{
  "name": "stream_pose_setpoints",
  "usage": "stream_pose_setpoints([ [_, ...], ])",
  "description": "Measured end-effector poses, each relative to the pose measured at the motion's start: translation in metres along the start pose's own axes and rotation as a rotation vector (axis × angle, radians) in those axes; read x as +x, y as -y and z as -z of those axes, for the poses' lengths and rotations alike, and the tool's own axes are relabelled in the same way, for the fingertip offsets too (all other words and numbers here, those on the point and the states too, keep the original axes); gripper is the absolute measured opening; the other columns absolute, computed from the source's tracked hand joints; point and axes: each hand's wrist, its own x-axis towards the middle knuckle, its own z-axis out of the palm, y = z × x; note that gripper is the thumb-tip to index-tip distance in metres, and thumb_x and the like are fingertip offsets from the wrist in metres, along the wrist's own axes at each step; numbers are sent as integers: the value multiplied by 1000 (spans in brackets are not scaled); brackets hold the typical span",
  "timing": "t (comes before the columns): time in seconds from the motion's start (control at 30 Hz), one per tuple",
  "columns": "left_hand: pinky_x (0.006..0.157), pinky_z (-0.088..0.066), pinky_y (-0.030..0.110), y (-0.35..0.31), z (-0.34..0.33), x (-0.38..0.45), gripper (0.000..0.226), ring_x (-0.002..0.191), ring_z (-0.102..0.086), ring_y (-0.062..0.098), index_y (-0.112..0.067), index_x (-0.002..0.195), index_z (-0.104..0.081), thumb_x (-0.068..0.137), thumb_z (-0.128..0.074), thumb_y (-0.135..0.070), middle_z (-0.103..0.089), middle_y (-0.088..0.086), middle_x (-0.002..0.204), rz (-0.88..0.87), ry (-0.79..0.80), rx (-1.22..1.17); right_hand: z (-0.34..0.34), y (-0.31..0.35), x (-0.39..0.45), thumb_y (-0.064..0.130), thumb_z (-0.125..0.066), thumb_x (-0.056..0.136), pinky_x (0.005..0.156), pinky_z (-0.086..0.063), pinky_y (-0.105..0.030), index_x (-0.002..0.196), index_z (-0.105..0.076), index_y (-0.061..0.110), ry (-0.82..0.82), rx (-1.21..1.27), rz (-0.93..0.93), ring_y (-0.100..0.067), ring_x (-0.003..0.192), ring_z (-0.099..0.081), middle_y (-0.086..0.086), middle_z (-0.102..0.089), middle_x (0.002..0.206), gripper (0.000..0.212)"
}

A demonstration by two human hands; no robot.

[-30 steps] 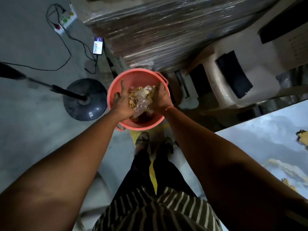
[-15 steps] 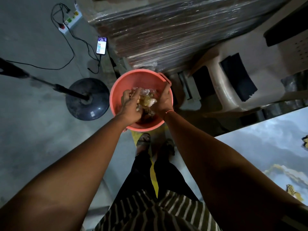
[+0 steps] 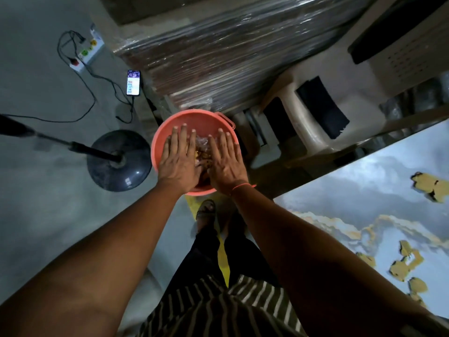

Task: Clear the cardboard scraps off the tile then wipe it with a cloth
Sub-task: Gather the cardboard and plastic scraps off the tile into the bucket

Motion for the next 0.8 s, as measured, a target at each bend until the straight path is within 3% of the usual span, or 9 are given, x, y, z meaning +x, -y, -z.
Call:
stream_pose_setpoints([
  [0.07,128,2,49,-11,13,2,97,157,17,35,-9,163,10,97,-46,-52,19,17,169,-35,-9,15,4,-4,-10,44,-16,84,128,2,-51,166,-7,15,-48,-6,-16,-33,160,7,-15,6,173,88],
  [0.23,128,-8,52,-50,46,1,93,158,14,34,-7,163,2,97,-46,-52,15,17,170,-129,-110,-81,25,-24,-35,39,-40,100,129,-2,-52,166,-9,13,-205,-8,-132,-29,160,5,-13,1,174,78],
  [0.4,124,-19,56,-111,74,-5,92,158,10,34,-9,164,1,99,-49,-51,12,16,171,-240,-134,-216,62,-57,-84,48,-22,105,129,7,-48,167,-5,17,-357,50,-284,-25,160,11,-10,8,173,71],
  [0.53,125,-18,56,-170,75,-8,93,158,2,38,-5,163,-7,98,-49,-56,4,21,170,-429,-170,-216,72,-97,-136,43,-34,105,129,0,-50,167,-5,18,-456,42,-454,-24,160,10,-9,6,174,73],
  [0.7,124,-20,54,-259,71,-24,92,157,-4,40,-6,163,-9,97,-40,-63,1,23,170,-576,-138,-260,66,-152,-216,38,-52,102,129,5,-48,166,1,17,-527,72,-614,-24,160,11,-8,8,174,86],
  [0.8,122,-26,50,-312,63,-42,91,154,-14,40,-8,162,-16,94,-35,-65,-2,22,169,-608,-73,-325,54,-179,-270,40,-51,104,129,2,-50,166,-2,15,-525,72,-629,-25,160,9,-8,6,174,83],
])
